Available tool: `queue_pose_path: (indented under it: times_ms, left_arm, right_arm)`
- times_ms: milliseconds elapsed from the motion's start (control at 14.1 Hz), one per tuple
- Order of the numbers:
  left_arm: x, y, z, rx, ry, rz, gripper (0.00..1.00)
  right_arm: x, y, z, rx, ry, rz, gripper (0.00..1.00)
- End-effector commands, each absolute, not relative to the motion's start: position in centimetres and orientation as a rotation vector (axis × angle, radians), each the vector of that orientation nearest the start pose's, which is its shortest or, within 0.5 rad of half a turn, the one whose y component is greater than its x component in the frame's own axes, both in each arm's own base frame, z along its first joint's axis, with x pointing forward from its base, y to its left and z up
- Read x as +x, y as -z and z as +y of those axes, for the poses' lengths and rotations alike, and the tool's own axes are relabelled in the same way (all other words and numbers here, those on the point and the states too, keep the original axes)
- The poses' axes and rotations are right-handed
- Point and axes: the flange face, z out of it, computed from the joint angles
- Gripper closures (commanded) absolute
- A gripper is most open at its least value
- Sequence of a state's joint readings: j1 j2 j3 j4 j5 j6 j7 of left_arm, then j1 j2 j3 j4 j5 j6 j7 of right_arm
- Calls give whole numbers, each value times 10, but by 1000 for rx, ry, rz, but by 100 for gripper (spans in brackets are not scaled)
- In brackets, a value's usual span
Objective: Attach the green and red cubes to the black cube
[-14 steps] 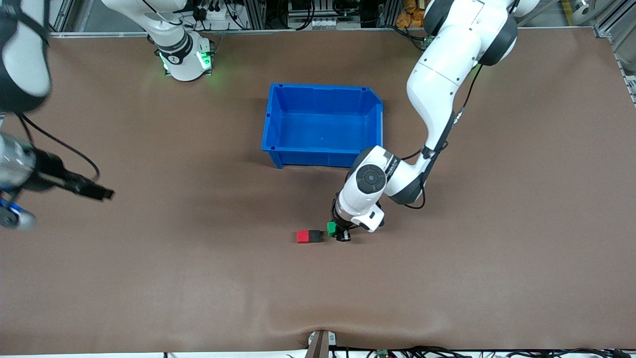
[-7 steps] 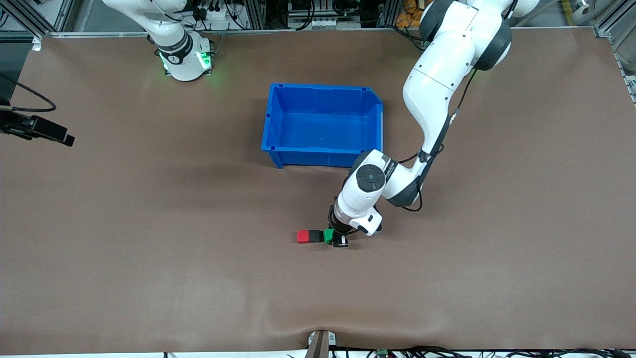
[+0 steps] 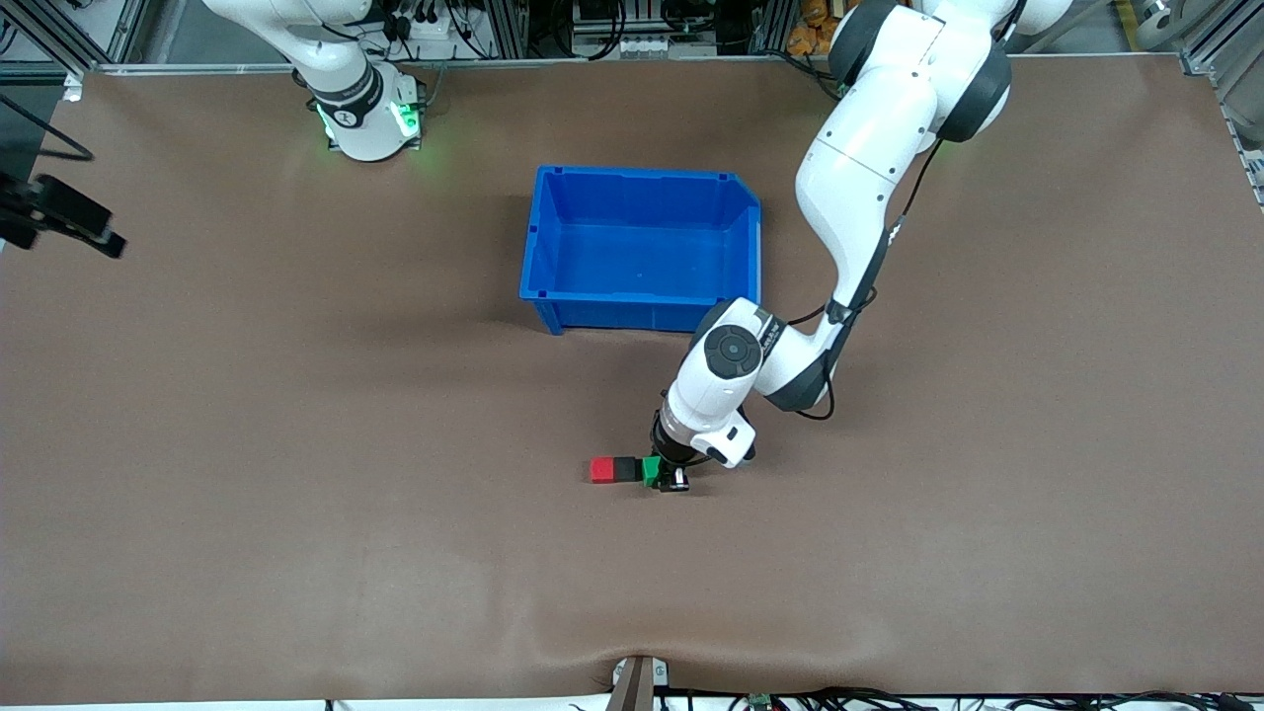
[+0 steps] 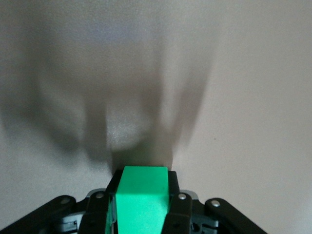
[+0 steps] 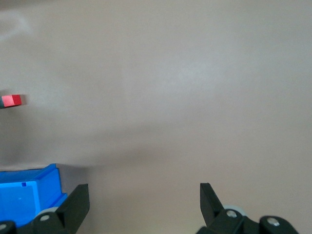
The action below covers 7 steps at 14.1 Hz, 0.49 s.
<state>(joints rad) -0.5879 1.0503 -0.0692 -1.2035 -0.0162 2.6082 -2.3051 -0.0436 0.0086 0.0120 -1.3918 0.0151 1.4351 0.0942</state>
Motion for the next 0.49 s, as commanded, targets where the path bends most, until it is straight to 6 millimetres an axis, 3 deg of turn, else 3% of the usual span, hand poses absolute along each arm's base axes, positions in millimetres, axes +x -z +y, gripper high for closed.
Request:
queue_pose_path:
  times_ms: [0, 212, 424]
  left_arm:
    - [627, -154, -482, 1820, 17, 2046, 100]
    - [625, -155, -484, 1831, 0, 2031, 100]
    - [623, -155, -487, 1843, 2, 2021, 100]
  right_arm:
    - [547, -691, -12, -3083, -14, 170, 0]
    - [541, -683, -27, -3079, -103, 225, 0]
    - [520, -685, -43, -3089, -190, 257, 0]
